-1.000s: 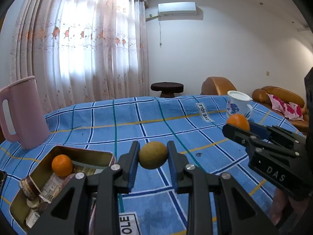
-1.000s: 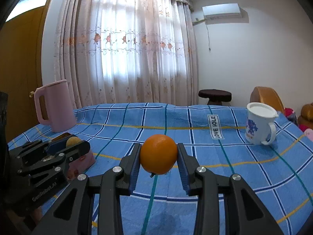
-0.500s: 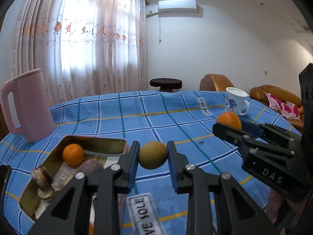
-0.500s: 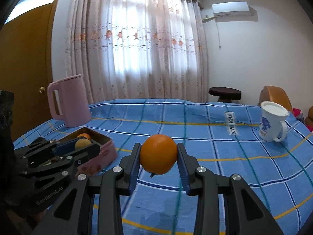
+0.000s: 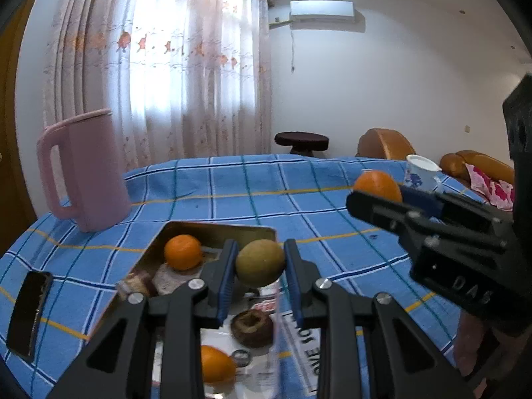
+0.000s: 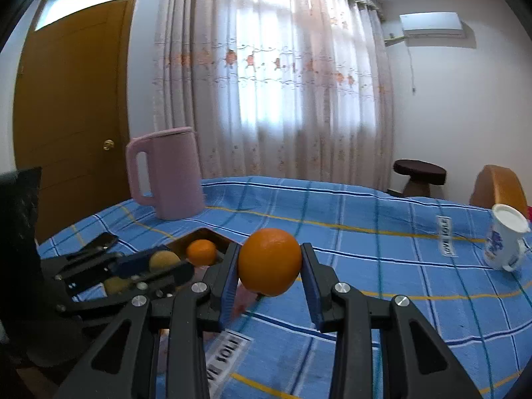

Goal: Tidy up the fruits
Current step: 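Carry the kiwi and orange with both tools over the tin box, then lower both tools into the tin and open them to release kiwi and orange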

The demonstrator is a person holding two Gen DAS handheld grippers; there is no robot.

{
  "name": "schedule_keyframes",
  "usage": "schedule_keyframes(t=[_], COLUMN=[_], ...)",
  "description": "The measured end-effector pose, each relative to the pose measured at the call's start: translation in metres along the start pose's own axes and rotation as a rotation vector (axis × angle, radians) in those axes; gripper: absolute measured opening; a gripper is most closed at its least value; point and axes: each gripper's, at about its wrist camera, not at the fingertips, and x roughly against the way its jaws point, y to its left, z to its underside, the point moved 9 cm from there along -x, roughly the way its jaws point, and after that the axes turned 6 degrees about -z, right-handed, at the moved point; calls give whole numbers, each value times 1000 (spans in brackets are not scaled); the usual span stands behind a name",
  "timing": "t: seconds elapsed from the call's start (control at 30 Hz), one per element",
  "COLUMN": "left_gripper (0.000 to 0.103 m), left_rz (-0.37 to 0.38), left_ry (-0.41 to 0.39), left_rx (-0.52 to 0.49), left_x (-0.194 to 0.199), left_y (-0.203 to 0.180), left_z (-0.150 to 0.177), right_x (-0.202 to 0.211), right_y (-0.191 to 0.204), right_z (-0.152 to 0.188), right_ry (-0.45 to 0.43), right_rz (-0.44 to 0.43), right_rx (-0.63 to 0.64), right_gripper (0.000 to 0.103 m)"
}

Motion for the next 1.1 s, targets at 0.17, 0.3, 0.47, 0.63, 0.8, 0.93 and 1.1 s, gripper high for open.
schedule_keyframes(t=[0.17, 0.3, 0.47, 0.63, 0.8, 0.93, 1.1], left_gripper=[30, 30, 30, 30, 30, 30, 30], left_rz=[-34, -57, -89, -100, -101, -96, -96], left_ry=[27, 50, 69, 83, 102, 131, 155], left_rx=[14, 30, 54, 73, 79, 94, 105], left_x=[1, 0, 0, -1, -4, -11, -15], left_y=[24, 41, 64, 77, 81, 86, 89], left_z=[8, 18, 27, 32, 39, 47, 55], right_x=[-12, -26, -44, -63, -78, -88, -98], right_y=[19, 39, 59, 69, 74, 78, 80], right_z=[-8, -9, -2, 15, 35, 50, 65], right_ry=[13, 35, 83, 160, 238, 300, 364], right_rz=[-53, -91, -123, -146, -163, -171, -197], right_rx=[5, 24, 50, 46, 37, 40, 30], right_gripper=[38, 38, 38, 38, 38, 38, 38])
